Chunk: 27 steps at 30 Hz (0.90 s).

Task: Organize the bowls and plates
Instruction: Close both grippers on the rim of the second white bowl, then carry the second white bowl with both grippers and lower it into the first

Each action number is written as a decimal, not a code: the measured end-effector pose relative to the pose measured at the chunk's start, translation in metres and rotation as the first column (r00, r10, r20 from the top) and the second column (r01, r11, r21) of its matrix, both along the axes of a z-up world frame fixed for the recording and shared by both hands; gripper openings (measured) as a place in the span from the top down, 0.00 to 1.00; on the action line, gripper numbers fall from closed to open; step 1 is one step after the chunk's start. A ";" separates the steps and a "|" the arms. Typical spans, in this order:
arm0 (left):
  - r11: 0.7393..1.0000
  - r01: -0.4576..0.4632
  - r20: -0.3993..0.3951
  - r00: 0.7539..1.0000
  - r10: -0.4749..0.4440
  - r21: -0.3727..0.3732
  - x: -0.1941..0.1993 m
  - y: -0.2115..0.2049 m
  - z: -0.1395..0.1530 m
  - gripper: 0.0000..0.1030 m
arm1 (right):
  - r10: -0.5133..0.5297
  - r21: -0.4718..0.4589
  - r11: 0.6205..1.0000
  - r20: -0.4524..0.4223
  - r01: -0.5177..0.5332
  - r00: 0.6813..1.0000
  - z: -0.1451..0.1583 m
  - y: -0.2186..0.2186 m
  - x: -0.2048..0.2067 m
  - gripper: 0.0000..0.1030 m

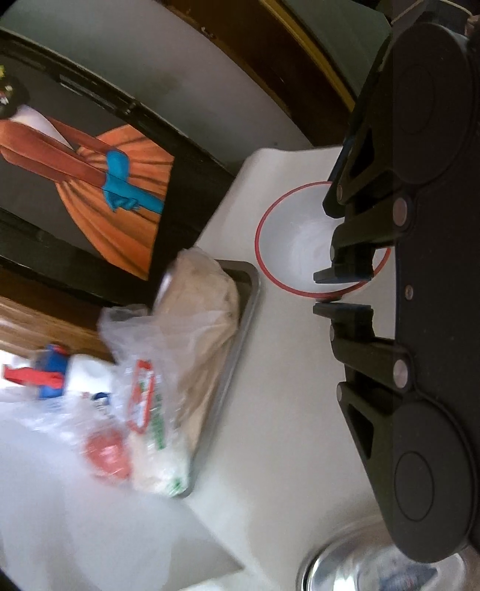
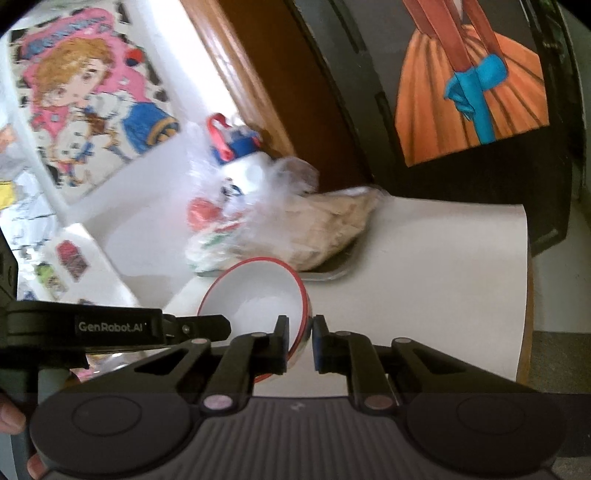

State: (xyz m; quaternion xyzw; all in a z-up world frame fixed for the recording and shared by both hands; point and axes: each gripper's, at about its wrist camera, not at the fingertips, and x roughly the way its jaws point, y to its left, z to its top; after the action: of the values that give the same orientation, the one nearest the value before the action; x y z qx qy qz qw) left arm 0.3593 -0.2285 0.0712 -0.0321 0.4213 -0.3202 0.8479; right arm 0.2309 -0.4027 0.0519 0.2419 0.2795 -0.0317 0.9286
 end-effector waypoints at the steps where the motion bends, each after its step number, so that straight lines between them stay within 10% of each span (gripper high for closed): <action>1: 1.000 -0.004 0.014 1.000 0.004 -0.001 -0.006 0.005 0.006 0.90 | 0.006 -0.004 1.000 0.011 -0.006 1.000 0.006 0.005 -0.004 0.87; 13: 0.997 -0.075 0.087 0.993 0.077 -0.028 -0.083 0.084 0.049 0.90 | 0.101 -0.085 0.992 0.070 -0.095 0.992 0.051 0.078 -0.053 0.87; 27: 0.988 -0.153 0.023 0.988 0.152 0.010 -0.135 0.153 0.016 0.90 | 0.214 -0.099 0.972 -0.022 -0.215 0.977 0.023 0.136 -0.088 0.87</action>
State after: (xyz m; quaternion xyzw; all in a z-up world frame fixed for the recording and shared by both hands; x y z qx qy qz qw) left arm 0.2240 -0.0750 0.0868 -0.0556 0.4101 -0.2523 0.8747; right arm 0.1425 -0.2670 0.0749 0.1629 0.3071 0.0533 0.9361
